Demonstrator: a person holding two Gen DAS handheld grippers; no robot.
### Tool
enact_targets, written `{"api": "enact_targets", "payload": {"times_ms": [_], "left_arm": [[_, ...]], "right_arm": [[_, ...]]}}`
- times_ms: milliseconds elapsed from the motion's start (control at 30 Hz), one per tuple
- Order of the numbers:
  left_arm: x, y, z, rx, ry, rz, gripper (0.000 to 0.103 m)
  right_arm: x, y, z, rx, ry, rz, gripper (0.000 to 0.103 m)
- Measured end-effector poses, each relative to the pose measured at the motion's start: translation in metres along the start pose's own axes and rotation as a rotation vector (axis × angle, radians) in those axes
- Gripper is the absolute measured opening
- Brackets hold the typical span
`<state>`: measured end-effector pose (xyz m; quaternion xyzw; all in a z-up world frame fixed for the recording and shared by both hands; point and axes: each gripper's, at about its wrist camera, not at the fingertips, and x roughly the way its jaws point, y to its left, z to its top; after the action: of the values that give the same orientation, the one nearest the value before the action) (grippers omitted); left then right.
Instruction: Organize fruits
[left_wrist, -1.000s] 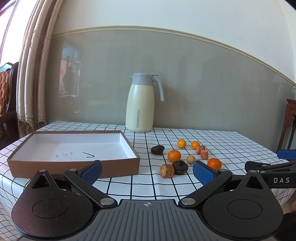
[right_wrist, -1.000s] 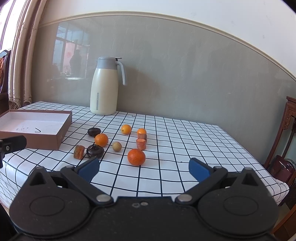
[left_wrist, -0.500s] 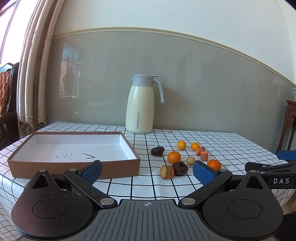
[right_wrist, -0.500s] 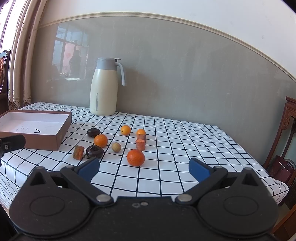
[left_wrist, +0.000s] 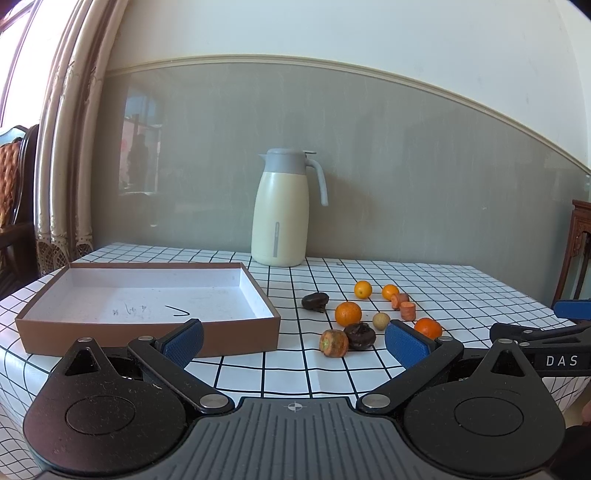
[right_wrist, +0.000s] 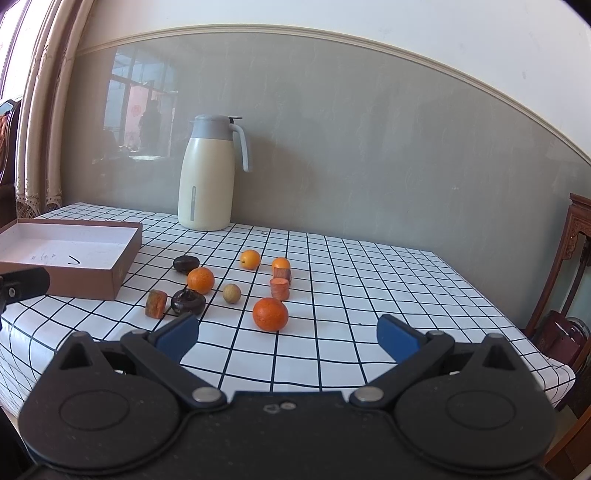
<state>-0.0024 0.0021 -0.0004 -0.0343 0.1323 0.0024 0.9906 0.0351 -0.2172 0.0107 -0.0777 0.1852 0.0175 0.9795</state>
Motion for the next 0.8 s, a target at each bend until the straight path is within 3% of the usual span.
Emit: {"api": "enact_targets", "payload": {"times_ms": [400,533,633,800], "left_arm": [[-0.001,0.000,0.001,-0.004,0.000,0.005,0.103],[-0.003,0.003,0.001,-0.022,-0.009,0.046,0.103],[0.001,0.001,0.001,-0.007,0.023,0.043,0.103],[0.015,-0.007,0.003,-0.006,0.037,-0.018,0.103]], "right_arm": [[0.000,0.000,-0.001,-0.004,0.004,0.012,0.097],[0.005,0.001,0.000,-0.007,0.037,0.032,0.097],[0.006,0.001,0.001,-0.009,0.053,0.055,0.097],[0.022,-0.007,0.011,0.025,0.072,0.075,0.074]]}}
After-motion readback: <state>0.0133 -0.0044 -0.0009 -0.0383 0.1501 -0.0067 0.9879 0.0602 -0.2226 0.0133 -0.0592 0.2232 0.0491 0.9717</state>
